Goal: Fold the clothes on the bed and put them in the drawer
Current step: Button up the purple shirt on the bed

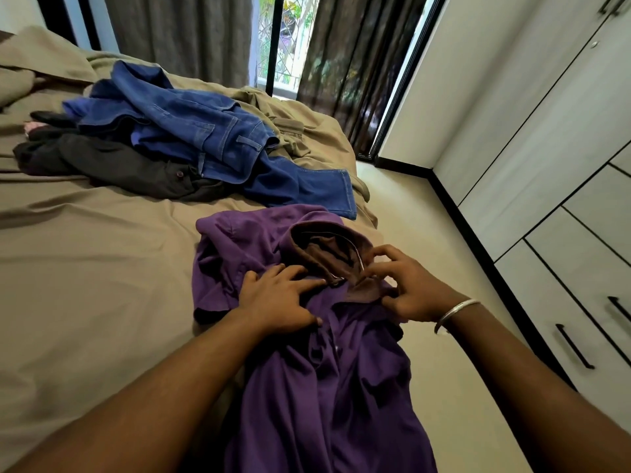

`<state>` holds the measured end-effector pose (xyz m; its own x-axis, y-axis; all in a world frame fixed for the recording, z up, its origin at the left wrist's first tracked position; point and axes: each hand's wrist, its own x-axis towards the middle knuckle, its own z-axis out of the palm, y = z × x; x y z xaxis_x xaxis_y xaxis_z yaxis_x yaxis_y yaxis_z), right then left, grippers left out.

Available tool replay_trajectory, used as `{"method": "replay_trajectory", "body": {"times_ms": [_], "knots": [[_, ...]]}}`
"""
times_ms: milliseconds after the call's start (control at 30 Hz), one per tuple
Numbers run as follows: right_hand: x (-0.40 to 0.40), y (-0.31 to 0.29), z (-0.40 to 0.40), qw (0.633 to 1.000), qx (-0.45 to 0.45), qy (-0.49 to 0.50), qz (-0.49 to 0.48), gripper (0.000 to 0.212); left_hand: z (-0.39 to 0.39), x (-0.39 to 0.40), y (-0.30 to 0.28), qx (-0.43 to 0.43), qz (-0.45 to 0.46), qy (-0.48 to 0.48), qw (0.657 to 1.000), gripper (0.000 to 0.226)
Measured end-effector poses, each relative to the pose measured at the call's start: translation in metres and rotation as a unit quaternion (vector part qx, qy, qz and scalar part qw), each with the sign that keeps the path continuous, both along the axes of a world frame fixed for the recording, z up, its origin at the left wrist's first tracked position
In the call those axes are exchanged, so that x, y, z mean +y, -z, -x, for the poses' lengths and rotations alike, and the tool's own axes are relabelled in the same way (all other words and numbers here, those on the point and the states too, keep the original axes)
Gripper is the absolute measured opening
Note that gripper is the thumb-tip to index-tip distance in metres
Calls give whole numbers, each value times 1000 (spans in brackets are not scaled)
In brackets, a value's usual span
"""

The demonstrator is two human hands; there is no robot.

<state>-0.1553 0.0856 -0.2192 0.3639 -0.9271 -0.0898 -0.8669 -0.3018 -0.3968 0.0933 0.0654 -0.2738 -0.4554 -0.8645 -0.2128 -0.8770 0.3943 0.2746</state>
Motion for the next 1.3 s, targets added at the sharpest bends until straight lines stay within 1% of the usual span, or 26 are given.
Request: {"method": "replay_trajectory", "body": {"times_ms": [67, 133, 200, 233, 267, 300, 367, 433, 500, 567, 600, 633, 700, 733, 767, 800, 833, 900, 933, 967, 1033, 1100, 1167, 1200, 1233, 1300], "knots": [[0, -1, -1, 998, -29, -3, 54, 46, -2, -3, -1, 3, -6, -13, 1000, 72], [0, -3, -1, 990, -95, -1, 103, 37, -5, -5, -2, 8, -8, -36, 999, 72], [1, -9, -1, 982, -149, -2, 116, 31, -7, -6, -1, 15, -7, -48, 999, 71], [1, -13, -1, 982, -154, -10, 109, 29, -7, -6, -1, 16, -7, -48, 999, 71], [1, -16, -2, 985, -139, -24, 96, 26, -7, -6, -1, 15, -7, -47, 999, 71], [0, -18, -2, 990, -105, -44, 89, 24, -6, -6, -1, 16, -9, -46, 999, 71], [-5, -18, -2, 992, -34, -76, 94, 29, -6, -7, -1, 15, -12, -47, 999, 70], [-10, -21, -5, 989, -11, -104, 103, 37, -6, -7, -1, 12, -11, -46, 999, 70], [-13, -30, -8, 988, 2, -127, 86, 49, -5, -6, -1, 13, -11, -47, 999, 69], [-14, -41, -12, 990, 34, -114, 69, 54, -5, -6, -2, 15, -9, -48, 999, 69], [-16, -45, -14, 990, 70, -100, 73, 52, -5, -6, -2, 15, -9, -49, 999, 69], [-18, -49, -17, 983, 133, -91, 85, 46, -5, -6, -2, 15, -9, -51, 999, 69], [-23, -54, -27, 945, 299, -83, 103, 26, -5, -6, -1, 15, -9, -54, 998, 69], [-26, -55, -31, 924, 356, -82, 109, 18, -5, -6, -1, 15, -8, -55, 998, 69], [-27, -55, -36, 913, 382, -77, 120, 14, -5, -6, -1, 15, -5, -56, 998, 69], [-29, -53, -39, 908, 385, -78, 144, 12, -5, -6, -1, 15, -1, -58, 998, 69], [-32, -49, -39, 904, 368, -89, 198, 14, -5, -6, -1, 18, 3, -60, 998, 69], [-36, -37, -39, 882, 346, -91, 307, 20, -4, -5, 0, 26, 18, -68, 997, 69], [-36, -29, -40, 877, 330, -68, 342, 20, -3, -4, 1, 30, 34, -73, 996, 70], [-35, -21, -43, 883, 306, -33, 354, 16, -2, -2, 1, 36, 54, -79, 995, 71], [-30, -3, -50, 903, 248, 47, 348, 16, 1, 2, 0, 51, 103, -88, 989, 70], [-26, 8, -55, 924, 171, 116, 322, 18, 4, 5, -2, 70, 143, -77, 984, 64], [-26, 16, -56, 950, 57, 160, 264, 17, 6, 6, -3, 103, 157, -52, 981, 46], [-26, 20, -56, 956, 1, 180, 233, 17, 7, 7, -4, 118, 156, -46, 980, 34], [-25, 23, -57, 955, -46, 203, 212, 18, 6, 7, -4, 125, 152, -45, 979, 26], [-17, 29, -62, 939, -103, 252, 211, 26, 7, 7, -3, 124, 143, -49, 981, 22]]}}
